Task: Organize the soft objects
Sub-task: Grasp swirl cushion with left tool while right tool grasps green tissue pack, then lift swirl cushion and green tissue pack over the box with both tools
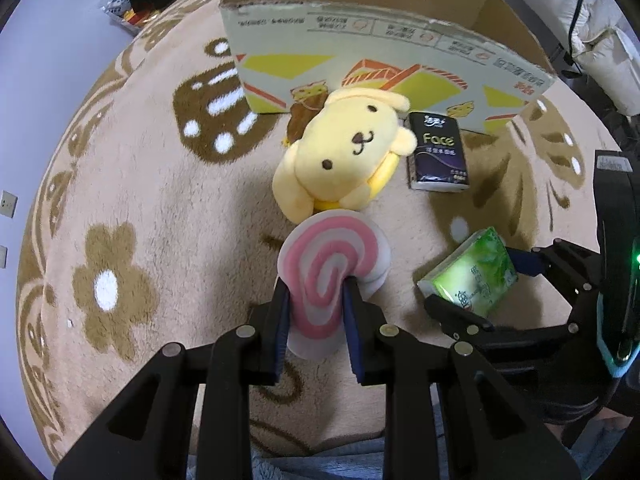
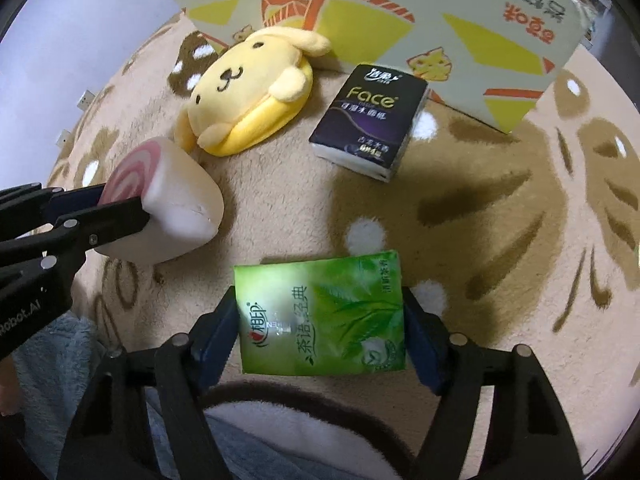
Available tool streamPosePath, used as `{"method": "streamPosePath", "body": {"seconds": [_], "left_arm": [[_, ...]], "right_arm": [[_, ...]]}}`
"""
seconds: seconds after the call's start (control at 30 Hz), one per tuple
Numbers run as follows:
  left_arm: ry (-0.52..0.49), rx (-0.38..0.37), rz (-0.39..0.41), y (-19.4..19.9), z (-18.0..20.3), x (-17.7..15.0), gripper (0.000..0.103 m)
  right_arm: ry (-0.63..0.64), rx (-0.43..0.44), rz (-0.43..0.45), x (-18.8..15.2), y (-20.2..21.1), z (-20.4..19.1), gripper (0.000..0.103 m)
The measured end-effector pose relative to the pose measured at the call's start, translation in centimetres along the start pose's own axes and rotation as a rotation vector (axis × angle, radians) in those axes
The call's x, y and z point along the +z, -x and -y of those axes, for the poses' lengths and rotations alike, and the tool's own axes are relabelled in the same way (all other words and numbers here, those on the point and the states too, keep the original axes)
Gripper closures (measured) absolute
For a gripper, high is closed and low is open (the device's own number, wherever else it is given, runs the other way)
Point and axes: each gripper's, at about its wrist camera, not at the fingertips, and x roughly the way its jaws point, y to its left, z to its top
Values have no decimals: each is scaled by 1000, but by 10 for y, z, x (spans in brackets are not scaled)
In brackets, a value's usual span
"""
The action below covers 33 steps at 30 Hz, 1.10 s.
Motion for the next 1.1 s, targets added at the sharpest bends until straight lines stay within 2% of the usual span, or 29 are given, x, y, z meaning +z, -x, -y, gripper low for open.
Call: {"method": "streamPosePath", "body": {"seconds": [0.23, 0.3, 0.4, 0.57, 0.63, 0.83, 0.93, 1.1], "left_arm": [[-17, 37, 81, 19, 6, -5, 80], [-6, 69, 83, 21, 4, -6, 80], [-24, 133, 138, 31, 5, -6, 80], [-19, 93, 259, 60, 4, -2, 80], [-19, 108, 335, 74, 4, -1, 80], [-3, 104, 496, 107, 0, 13, 80], [-16, 124, 551, 119, 0, 25, 80], [-5, 129, 652, 137, 1, 44, 79]], "right_arm": [[-62, -32, 152, -1, 38, 19, 24], [-68, -43, 198, 0, 48, 22, 24], [-66, -76, 279, 0, 66, 23, 24], [-66, -99, 416, 2, 101, 23, 25], [-73, -100, 464, 5, 111, 21, 25], [-95, -77, 604, 8, 145, 28, 25], [-108, -62, 651, 13, 155, 33, 25], [-100, -101, 718, 24, 167, 34, 24]]}}
